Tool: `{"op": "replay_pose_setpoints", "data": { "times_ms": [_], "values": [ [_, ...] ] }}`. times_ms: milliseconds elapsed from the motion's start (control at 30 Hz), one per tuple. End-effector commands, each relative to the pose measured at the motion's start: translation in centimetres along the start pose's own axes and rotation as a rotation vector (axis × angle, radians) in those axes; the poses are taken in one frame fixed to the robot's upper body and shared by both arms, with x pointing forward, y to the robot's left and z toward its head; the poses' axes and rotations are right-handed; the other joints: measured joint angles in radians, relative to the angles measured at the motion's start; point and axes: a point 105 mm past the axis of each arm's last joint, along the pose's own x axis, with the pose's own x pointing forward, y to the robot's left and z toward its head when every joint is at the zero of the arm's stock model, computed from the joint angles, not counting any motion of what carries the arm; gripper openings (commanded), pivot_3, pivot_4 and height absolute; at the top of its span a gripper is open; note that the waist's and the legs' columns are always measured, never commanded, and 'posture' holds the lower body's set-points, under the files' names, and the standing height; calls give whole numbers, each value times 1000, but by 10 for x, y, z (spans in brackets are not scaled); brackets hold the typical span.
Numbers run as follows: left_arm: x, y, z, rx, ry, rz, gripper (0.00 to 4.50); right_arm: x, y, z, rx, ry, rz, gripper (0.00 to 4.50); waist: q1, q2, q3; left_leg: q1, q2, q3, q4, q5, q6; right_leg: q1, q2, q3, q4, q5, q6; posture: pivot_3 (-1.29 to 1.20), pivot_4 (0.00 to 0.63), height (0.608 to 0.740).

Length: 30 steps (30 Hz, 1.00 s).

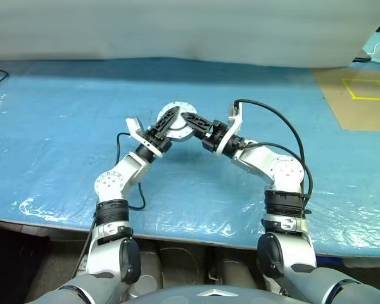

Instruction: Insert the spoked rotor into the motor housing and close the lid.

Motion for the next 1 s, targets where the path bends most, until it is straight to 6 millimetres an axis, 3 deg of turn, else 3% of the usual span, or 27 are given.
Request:
{"op": "replay_pose_setpoints", "data": {
  "times_ms": [33,100,433,467,533,667,1000],
  "values": [
    [5,-8,0,80,-3,-28,2640,-1,27,10,-52,-39,112,2479,1,0,0,0,0,0,0,0,0,0,0,0,0,0,0,0,150,740],
    [5,-8,-2,85,3,-36,2398,-1,27,10,-52,-39,110,2479,0,0,0,0,0,0,0,0,0,0,0,0,0,0,0,0,150,740],
    [8,5,-5,145,37,55,2396,0,26,9,-54,-40,106,2479,-1,0,0,0,0,0,0,0,0,0,0,0,0,0,0,0,150,740],
    [8,5,0,148,16,60,2396,0,26,11,-50,-50,109,2932,0,0,0,0,0,0,0,0,0,0,0,0,0,0,0,0,150,740],
    [7,3,8,162,-20,62,2396,0,27,12,-46,-61,119,3302,0,0,0,0,0,0,0,0,0,0,0,0,0,0,0,0,150,740],
    [8,-4,20,141,-77,31,2396,1,23,10,-40,-37,100,4462,-1,0,0,0,0,0,0,0,0,0,0,0,0,0,1,0,150,740],
    [12,-30,50,140,-185,-43,2396,-5,5,13,-78,-42,14,4462,2,0,0,-1,0,0,1,0,0,0,0,0,0,0,0,0,150,740]
  ]
}}
